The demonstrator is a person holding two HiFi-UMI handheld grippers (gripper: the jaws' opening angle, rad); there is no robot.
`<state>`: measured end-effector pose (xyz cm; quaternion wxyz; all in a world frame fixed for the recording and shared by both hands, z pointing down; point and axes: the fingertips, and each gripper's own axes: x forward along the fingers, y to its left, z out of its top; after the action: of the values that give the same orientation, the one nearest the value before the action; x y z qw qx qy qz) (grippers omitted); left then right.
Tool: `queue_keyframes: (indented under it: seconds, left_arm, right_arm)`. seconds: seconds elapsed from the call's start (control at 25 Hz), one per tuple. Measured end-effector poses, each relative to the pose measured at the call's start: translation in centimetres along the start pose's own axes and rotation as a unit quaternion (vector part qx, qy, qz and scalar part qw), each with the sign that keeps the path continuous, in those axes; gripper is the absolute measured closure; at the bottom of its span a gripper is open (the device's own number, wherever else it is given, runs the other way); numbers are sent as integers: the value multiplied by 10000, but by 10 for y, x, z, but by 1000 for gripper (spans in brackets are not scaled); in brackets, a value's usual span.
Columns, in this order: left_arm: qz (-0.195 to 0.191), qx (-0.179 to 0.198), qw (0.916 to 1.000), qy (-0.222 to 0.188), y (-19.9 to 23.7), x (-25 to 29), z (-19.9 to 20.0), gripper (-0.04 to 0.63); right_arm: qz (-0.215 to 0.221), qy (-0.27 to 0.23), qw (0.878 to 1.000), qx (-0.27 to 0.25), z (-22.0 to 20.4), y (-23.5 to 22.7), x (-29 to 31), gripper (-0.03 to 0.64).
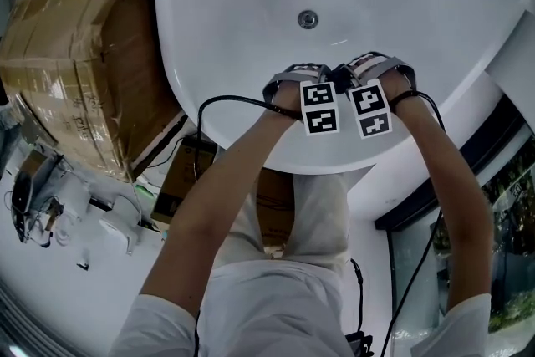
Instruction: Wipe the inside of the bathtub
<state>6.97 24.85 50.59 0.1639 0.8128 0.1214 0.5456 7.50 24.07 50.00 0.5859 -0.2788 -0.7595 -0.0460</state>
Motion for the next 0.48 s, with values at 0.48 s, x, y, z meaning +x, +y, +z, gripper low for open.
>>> queue_keyframes:
  seconds: [0.48]
  left_arm:
    - [181, -137, 9997, 12, 41, 55, -4, 499]
  right_arm:
    - [-81, 136, 9999, -41, -42, -21, 50, 528]
